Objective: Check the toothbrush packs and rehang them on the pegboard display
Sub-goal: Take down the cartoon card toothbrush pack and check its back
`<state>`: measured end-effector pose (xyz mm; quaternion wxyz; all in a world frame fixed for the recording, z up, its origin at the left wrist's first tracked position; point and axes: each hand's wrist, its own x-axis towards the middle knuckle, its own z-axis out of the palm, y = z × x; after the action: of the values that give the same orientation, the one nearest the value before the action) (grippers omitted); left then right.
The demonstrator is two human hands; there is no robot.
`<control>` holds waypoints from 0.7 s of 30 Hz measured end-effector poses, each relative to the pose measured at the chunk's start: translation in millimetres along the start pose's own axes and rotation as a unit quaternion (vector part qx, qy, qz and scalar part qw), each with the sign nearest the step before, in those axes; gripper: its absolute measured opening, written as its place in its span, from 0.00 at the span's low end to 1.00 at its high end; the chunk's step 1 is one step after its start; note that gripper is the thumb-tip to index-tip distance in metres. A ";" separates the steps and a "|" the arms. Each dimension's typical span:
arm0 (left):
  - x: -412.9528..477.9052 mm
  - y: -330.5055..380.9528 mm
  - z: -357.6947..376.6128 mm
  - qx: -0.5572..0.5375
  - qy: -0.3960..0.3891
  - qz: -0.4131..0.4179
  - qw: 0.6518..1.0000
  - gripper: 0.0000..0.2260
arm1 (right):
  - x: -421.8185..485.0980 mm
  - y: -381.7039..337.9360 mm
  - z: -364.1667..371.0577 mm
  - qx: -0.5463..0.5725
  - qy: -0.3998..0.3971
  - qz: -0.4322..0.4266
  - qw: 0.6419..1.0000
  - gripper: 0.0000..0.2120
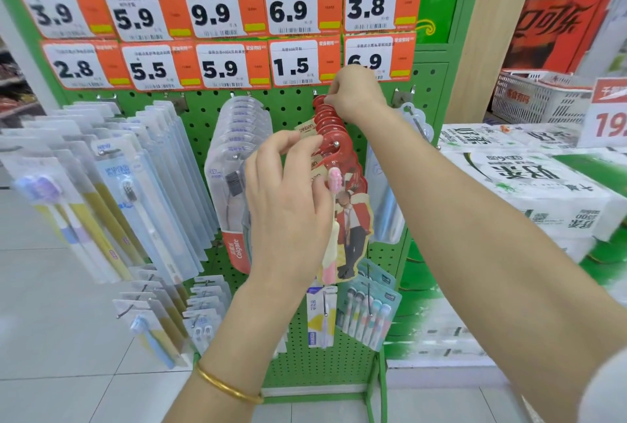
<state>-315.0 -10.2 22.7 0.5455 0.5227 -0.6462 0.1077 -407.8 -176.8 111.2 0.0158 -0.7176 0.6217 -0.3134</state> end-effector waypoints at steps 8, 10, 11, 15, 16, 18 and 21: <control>-3.4 0.7 -1.2 0.004 0.002 -0.005 1.000 0.19 | -11.6 0.7 -10.2 -0.007 0.054 -0.003 0.999 0.06; -4.7 1.8 -1.0 0.006 0.007 -0.002 1.000 0.19 | -17.8 1.0 -14.7 -0.025 0.068 -0.005 0.997 0.05; -5.4 2.2 -1.2 0.007 0.010 -0.002 1.000 0.19 | -21.2 0.9 -17.4 -0.036 0.075 -0.002 0.997 0.05; -10.7 6.7 -1.9 -0.001 0.023 -0.002 1.000 0.19 | -42.5 1.2 -30.1 -0.078 0.100 -0.002 0.992 0.20; -12.5 8.2 -1.8 -0.004 0.027 -0.002 1.000 0.18 | -48.7 1.4 -32.7 -0.084 0.105 -0.004 0.991 0.21; -16.7 11.6 -1.4 -0.011 0.031 -0.003 0.999 0.18 | -62.2 1.9 -36.1 -0.094 0.112 -0.009 0.989 0.21; -24.0 16.9 -0.4 -0.024 0.030 -0.004 0.999 0.18 | -80.5 5.7 -37.7 -0.104 0.133 -0.016 0.986 0.21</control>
<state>-331.6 10.8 10.6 0.5780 0.5086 -0.6294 0.1053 -433.0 -91.7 104.6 -0.1465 -0.6776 0.6356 -0.3398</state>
